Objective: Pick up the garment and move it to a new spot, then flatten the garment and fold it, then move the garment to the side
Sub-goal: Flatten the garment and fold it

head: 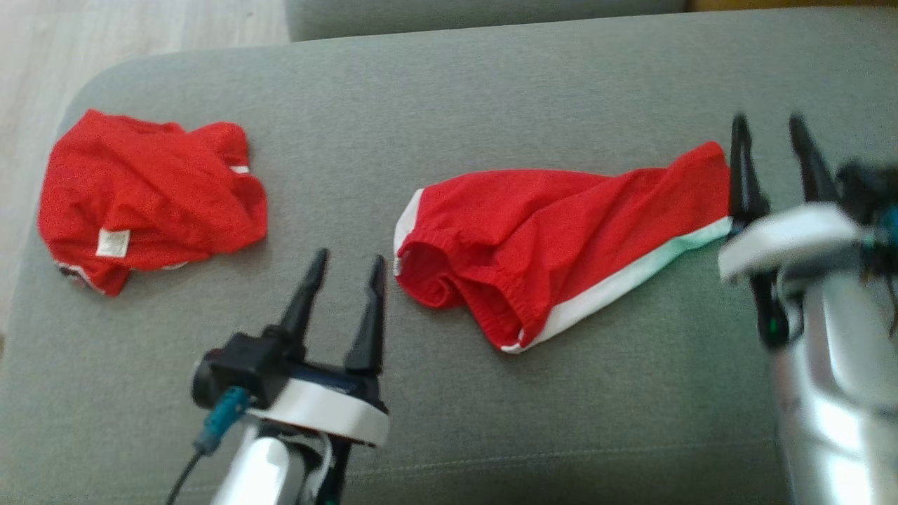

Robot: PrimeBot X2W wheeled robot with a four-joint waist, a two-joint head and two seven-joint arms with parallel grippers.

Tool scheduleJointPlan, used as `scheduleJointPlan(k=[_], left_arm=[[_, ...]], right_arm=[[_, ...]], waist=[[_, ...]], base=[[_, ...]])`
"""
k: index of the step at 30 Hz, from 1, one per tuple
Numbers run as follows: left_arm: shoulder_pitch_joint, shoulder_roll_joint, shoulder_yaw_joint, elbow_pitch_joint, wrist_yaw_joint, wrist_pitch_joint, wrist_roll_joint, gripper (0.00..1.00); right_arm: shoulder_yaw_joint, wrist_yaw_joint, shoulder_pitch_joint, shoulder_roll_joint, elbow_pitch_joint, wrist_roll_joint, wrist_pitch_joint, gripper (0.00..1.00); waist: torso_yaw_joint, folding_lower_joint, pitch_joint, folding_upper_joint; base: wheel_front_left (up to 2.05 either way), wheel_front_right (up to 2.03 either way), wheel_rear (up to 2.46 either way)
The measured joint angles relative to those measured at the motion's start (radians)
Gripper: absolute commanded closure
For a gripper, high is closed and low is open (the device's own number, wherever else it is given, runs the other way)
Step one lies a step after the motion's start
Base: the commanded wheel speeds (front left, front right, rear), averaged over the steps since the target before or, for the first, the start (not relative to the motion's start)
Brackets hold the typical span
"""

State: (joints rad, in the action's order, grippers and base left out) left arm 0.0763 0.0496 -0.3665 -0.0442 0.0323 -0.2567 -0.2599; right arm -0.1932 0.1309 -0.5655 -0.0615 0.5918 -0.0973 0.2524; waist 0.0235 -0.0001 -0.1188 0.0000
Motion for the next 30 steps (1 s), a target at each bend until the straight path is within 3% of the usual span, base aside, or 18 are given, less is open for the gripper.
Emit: scheduleJointPlan(k=[5,11,19,30], left_arm=[[0.000,0.000,-0.077,-0.052,-0.036,0.000,-0.016,0.00],[0.010,0.001,-0.176,-0.212,-0.095,0.000,-0.002,0.00],[0.107,0.000,-0.260,-0.346,-0.137,0.000,0.002,0.00],[0.193,0.001,-0.283,-0.508,-0.139,0.001,0.019,0.00]], right_arm=[[0.012,0.000,0.192,0.005,-0.180,-0.091,0.000,0.00],[0.021,0.000,0.253,0.008,-0.297,-0.142,0.000,0.00],[0.029,0.000,0.254,0.009,-0.347,-0.159,0.000,0.00],[0.031,0.000,0.254,0.009,-0.359,-0.177,0.000,0.00]], waist=[[-0.032,0.0000,-0.003,0.0000],[-0.079,0.0000,-0.017,0.0000],[-0.143,0.0001,-0.043,0.0000],[-0.209,0.0002,-0.068,0.0000]], base=[[0.00,0.00,0.00],[0.00,0.00,0.00],[0.00,0.00,0.00],[0.00,0.00,0.00]])
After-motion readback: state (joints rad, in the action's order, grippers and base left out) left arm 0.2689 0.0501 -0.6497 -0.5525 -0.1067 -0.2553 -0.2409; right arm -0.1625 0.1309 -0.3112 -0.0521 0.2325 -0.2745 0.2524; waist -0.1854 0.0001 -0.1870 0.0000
